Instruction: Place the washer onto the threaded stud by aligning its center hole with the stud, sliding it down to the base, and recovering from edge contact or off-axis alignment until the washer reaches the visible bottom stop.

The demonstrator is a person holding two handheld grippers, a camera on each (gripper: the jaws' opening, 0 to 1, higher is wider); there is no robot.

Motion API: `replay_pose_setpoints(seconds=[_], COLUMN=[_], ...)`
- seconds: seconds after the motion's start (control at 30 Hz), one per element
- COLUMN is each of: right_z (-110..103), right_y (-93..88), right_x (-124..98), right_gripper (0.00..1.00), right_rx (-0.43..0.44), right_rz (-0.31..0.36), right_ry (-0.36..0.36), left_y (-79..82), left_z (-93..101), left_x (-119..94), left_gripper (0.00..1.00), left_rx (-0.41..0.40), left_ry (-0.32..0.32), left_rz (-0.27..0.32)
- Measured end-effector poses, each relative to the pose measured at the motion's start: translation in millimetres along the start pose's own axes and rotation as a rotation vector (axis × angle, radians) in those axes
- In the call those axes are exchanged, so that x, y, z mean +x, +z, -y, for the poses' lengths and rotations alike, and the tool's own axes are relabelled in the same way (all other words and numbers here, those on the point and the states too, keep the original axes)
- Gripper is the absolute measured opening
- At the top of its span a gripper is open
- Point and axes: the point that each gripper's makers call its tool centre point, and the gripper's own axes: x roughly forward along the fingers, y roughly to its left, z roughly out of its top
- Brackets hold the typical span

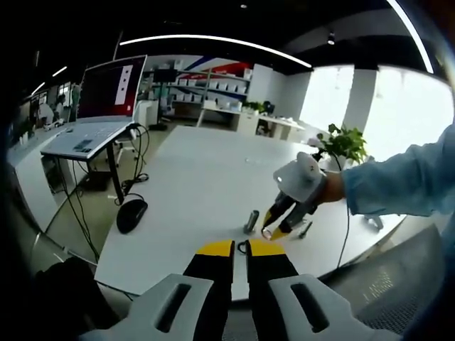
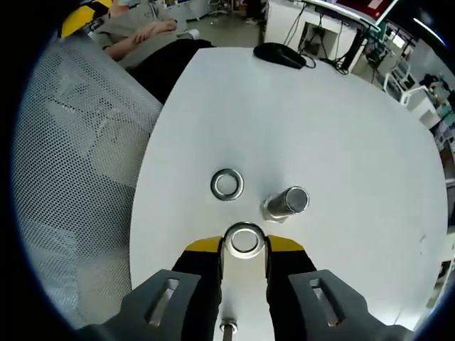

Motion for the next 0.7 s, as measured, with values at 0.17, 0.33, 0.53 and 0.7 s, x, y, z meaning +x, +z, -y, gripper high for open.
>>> replay_pose_setpoints(seconds=[0.17, 0.33, 0.53, 0.7], right_z=[-1, -4, -1, 5], right_y=[6.3, 13.2, 21.8, 32.8], right_x=[-10, -19, -32, -41], right_gripper=[0.23, 0.23, 0.23, 0.23], right_rx=[-0.012, -0.032, -0.064, -0.086], right_rz=[0.006, 0.009, 0.009, 0.019], right_ry=[-0.004, -0.003, -0.015, -0.031], left_y=[0.2, 0.2, 0.6, 0.7], left_z=[-0.2, -0.2, -0.4, -0.1], left_x=[0, 0, 0, 0], left_gripper=[0.04, 0.04, 0.04, 0.04], left_rx=[0.000, 0.000, 0.000, 0.001], left_ry=[0.000, 0.000, -0.001, -0.001], left_rz=[0.000, 0.001, 0.003, 0.003])
